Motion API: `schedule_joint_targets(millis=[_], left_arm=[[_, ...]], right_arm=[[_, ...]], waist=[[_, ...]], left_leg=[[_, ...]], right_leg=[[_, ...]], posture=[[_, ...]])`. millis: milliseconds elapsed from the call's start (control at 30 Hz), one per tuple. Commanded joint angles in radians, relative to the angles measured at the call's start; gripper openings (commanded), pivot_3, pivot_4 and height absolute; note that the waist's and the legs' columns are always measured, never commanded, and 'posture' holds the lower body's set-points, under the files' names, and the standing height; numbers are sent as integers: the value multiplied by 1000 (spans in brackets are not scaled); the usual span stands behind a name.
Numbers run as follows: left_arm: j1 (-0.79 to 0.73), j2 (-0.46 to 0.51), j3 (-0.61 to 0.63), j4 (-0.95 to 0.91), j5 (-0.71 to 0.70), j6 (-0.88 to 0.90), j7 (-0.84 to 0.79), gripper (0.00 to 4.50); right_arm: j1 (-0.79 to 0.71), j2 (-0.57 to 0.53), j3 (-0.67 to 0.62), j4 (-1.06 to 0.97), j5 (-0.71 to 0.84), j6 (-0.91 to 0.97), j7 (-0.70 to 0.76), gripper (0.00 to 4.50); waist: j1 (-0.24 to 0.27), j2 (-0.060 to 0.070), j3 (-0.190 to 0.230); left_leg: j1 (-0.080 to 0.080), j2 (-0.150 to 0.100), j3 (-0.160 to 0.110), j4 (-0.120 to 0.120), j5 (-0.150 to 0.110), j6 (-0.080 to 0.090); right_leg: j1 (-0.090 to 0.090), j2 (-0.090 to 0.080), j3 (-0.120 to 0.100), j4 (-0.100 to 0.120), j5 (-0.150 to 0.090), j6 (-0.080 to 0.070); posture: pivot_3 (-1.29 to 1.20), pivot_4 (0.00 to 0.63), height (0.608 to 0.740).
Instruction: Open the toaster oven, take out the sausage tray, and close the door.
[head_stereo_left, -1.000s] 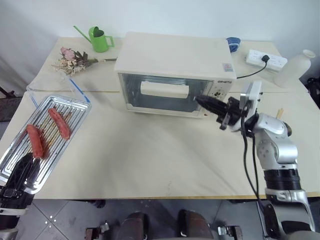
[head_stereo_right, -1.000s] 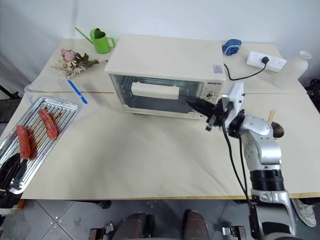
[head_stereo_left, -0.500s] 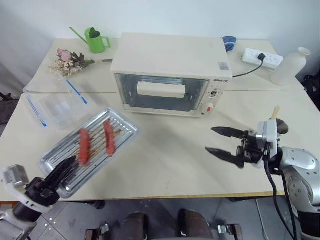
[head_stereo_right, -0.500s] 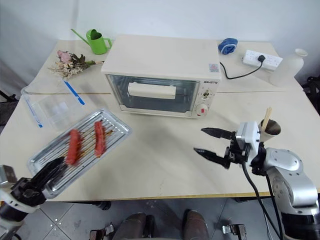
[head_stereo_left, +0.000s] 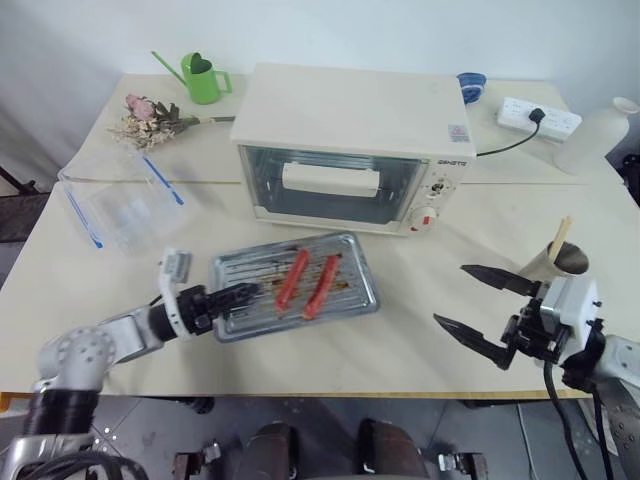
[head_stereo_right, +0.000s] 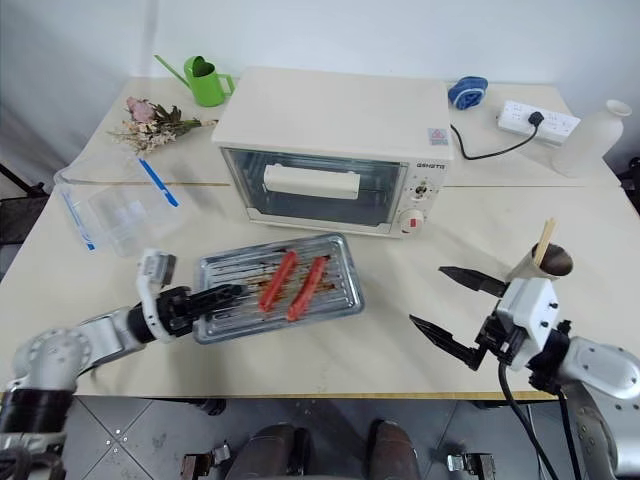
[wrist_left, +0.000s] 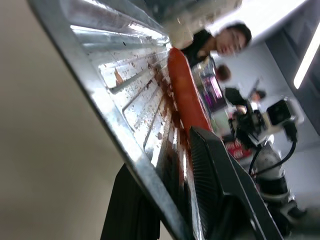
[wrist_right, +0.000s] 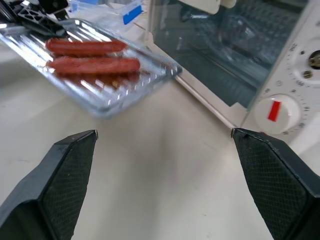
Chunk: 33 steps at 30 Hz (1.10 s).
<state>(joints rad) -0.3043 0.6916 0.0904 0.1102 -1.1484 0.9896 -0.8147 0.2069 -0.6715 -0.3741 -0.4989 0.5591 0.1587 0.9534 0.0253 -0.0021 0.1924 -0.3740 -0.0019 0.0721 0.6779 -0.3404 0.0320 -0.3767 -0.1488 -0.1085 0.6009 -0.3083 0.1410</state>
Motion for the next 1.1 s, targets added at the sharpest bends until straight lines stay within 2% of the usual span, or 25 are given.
schedule_joint_targets(millis=[33, 167, 400, 467, 567, 667, 767, 833, 900, 1000, 1100], left_arm=[[-89, -41, -92, 64, 134, -43, -97, 560], [-201, -81, -184, 166, 270, -55, -168, 560], [-286, -137, -164, 235, 341, -13, -184, 560], [-280, -131, -163, 202, 365, -17, -180, 1279], [-257, -114, -153, 134, 373, 7, -168, 2124], [-204, -84, -92, 46, 344, 56, -133, 2991], [-123, -12, -34, -48, 348, 39, -156, 3860], [-54, 47, -7, -101, 395, -57, -200, 4479], [11, 96, 38, -126, 444, -186, -238, 4479], [100, 107, 139, -130, 512, -432, -272, 4479], [216, 110, 211, -149, 637, -757, -312, 4479]], right_arm=[[41, 4, -45, -75, 9, -11, -28, 4473], [94, 6, -62, -116, 17, -7, -48, 4473], [121, -5, -66, -146, 38, 11, -67, 4473], [113, -4, -58, -147, 36, 16, -75, 4500], [105, -7, -50, -145, 34, 18, -79, 4500], [99, -14, -48, -133, 33, 15, -68, 4500], [88, -23, -42, -114, 37, 16, -50, 4500], [80, -30, -31, -99, 39, 15, -32, 4500], [68, -36, -26, -80, 50, 20, -12, 4500], [54, -50, -34, -54, 91, 46, 20, 4500], [37, -78, -38, -17, 113, 58, 75, 4500]], waist=[[1, 0, 0], [2, 0, 0], [0, 0, 0], [0, 0, 0], [-1, 0, 0], [-3, 0, 0], [-7, 0, 0], [-7, 0, 0], [-6, 0, 0], [-4, 0, 0], [-2, 1, 1]], left_leg=[[0, 0, 0, 0, 0, 0], [0, 0, 2, 3, 1, 2], [0, 1, 1, 3, 1, 2], [0, 0, 1, 3, 1, 2], [0, 0, 1, 3, 1, 2], [0, 1, 1, 3, 1, 2], [0, 2, 1, 3, 1, 2], [0, 2, 0, 3, 1, 1], [1, 2, 0, 3, 1, 1], [1, 2, 0, 3, 0, 1], [1, 2, 0, 2, 0, 2]], right_leg=[[0, 0, 0, 0, 0, 0], [1, 0, 1, 0, 0, 1], [1, 0, 1, 1, 0, 1], [1, -1, 1, 1, 0, 1], [1, -1, 1, 1, 0, 1], [1, -1, 1, 1, 0, 1], [1, 0, 1, 2, 0, 1], [1, 0, 1, 2, 0, 1], [1, -1, 2, 1, 0, 0], [1, -1, 2, 0, 0, 0], [1, -3, 2, -1, 0, 0]], posture=[[0, 150, 740], [0, 150, 740], [0, 150, 740], [0, 150, 740], [0, 150, 740], [0, 150, 740], [0, 150, 740], [0, 150, 740], [0, 150, 740], [0, 150, 740], [0, 150, 740]])
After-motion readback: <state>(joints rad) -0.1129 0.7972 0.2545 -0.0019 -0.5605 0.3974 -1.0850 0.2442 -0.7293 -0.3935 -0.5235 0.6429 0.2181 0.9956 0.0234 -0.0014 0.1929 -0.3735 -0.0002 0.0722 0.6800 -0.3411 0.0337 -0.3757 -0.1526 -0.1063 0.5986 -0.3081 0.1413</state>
